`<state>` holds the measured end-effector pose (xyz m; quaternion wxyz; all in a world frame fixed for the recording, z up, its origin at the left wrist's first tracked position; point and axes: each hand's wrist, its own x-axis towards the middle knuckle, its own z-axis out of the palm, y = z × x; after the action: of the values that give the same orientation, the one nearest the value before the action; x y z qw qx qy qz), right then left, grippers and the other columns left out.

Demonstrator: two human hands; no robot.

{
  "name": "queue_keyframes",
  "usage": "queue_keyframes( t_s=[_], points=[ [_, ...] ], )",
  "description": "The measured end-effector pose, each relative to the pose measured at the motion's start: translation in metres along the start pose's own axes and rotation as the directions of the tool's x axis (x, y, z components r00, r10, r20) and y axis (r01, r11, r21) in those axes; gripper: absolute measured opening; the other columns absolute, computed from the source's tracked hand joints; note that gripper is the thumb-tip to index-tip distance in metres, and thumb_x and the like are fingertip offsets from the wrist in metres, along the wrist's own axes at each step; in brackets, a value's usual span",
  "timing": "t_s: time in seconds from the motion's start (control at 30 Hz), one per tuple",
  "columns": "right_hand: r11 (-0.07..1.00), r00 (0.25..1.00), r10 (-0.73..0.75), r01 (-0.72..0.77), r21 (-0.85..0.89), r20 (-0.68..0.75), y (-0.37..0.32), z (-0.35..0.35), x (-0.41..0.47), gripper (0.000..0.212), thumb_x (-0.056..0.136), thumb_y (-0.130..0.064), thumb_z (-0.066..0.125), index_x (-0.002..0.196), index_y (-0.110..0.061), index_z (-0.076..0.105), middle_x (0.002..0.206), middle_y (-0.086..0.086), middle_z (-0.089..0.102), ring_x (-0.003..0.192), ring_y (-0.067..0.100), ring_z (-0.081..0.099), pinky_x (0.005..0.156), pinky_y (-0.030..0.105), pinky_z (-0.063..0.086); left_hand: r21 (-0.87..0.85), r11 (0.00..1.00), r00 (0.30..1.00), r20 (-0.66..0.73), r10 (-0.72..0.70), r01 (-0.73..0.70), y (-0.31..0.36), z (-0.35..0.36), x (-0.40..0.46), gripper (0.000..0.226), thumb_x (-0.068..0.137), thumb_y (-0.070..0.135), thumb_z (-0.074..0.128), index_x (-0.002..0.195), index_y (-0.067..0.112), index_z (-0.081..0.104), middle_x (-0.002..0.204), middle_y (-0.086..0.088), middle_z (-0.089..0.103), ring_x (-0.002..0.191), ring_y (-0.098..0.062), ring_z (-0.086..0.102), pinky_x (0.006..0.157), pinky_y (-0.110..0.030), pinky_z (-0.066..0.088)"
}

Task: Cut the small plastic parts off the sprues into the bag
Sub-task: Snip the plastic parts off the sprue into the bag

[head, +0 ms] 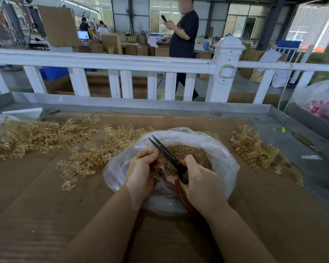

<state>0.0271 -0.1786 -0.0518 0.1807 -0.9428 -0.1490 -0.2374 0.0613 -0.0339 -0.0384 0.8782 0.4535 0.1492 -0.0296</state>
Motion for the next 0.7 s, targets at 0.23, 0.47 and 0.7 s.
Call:
queue_keyframes(
  t_s=[0.23, 0.47, 0.7],
  points=[
    [1.000, 1.000, -0.006, 0.006, 0.010, -0.020, 0.0020, -0.0027, -0.0008, 0.041, 0.084, -0.060, 0.056, 0.098, -0.022, 0.050, 0.074, -0.009, 0.061, 0.062, 0.006, 0.056, 0.051, 0.015, 0.037, -0.019, 0.999, 0.999, -0.012, -0.039, 0.038, 0.0010, 0.0005, -0.0041, 0.032, 0.090, 0.001, 0.053, 0.121, -0.007, 0.056, 0.097, -0.023, 0.068, 0.075, -0.030, 0.070, 0.057, -0.035, 0.057],
    [1.000, 1.000, -0.024, 0.024, 0.007, 0.008, 0.0029, -0.0073, -0.0011, 0.043, 0.083, -0.060, 0.054, 0.103, -0.022, 0.052, 0.078, -0.010, 0.064, 0.065, 0.002, 0.055, 0.052, 0.007, 0.030, 0.010, 0.999, 0.998, -0.048, -0.036, 0.037, 0.0000, 0.0024, -0.0036, 0.035, 0.090, 0.001, 0.054, 0.123, -0.010, 0.054, 0.100, -0.024, 0.069, 0.085, -0.035, 0.070, 0.062, -0.037, 0.059],
    [1.000, 1.000, -0.020, 0.020, -0.008, 0.013, 0.0033, -0.0076, 0.0006, 0.043, 0.085, -0.057, 0.056, 0.104, -0.020, 0.051, 0.075, -0.008, 0.064, 0.064, 0.009, 0.061, 0.051, 0.012, 0.033, 0.029, 0.999, 0.998, -0.056, -0.039, 0.040, -0.0001, 0.0031, -0.0024, 0.029, 0.089, 0.001, 0.057, 0.117, -0.006, 0.058, 0.098, -0.024, 0.068, 0.086, -0.034, 0.066, 0.086, -0.048, 0.054]
  ],
)
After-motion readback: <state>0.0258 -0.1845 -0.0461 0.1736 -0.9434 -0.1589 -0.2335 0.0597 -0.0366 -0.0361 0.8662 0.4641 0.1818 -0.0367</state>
